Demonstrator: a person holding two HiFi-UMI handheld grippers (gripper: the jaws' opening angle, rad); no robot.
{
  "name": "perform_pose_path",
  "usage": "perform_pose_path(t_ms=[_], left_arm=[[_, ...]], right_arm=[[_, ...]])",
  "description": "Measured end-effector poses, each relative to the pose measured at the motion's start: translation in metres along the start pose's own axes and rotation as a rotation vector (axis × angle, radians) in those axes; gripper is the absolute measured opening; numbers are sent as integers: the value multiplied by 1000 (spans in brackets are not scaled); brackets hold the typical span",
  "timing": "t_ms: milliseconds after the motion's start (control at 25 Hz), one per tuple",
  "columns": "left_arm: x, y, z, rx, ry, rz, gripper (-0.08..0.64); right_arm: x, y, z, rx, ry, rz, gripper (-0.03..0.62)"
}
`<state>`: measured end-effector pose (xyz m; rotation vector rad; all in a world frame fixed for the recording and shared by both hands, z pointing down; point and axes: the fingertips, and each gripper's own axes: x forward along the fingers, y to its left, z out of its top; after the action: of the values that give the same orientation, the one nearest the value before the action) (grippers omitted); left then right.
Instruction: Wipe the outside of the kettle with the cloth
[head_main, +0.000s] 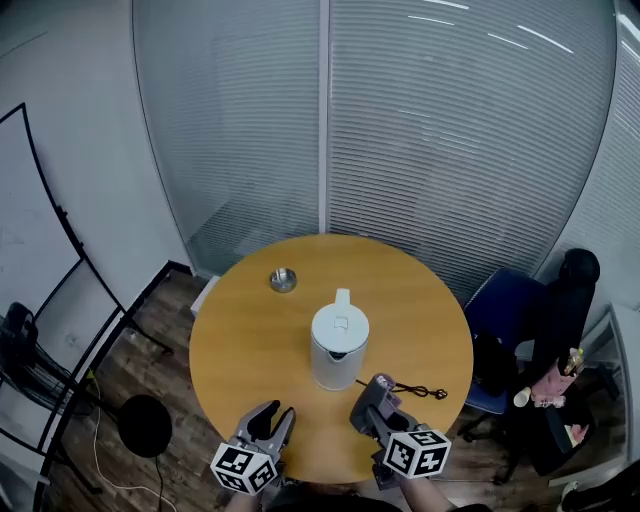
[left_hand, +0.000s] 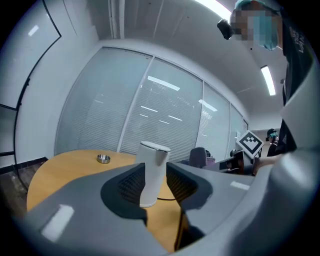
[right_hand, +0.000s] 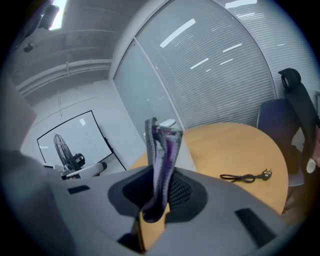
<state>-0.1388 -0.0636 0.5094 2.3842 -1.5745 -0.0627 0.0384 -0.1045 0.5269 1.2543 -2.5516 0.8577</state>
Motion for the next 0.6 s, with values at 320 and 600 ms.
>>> perform_pose_path(t_ms=[320,600], left_arm=[[54,54,51,66,-9,-188,129],[100,66,80,104,-15,-332,130]], right_arm=[[33,9,35,54,-130,-155,66],[43,12,58,71,-220,-263,64]])
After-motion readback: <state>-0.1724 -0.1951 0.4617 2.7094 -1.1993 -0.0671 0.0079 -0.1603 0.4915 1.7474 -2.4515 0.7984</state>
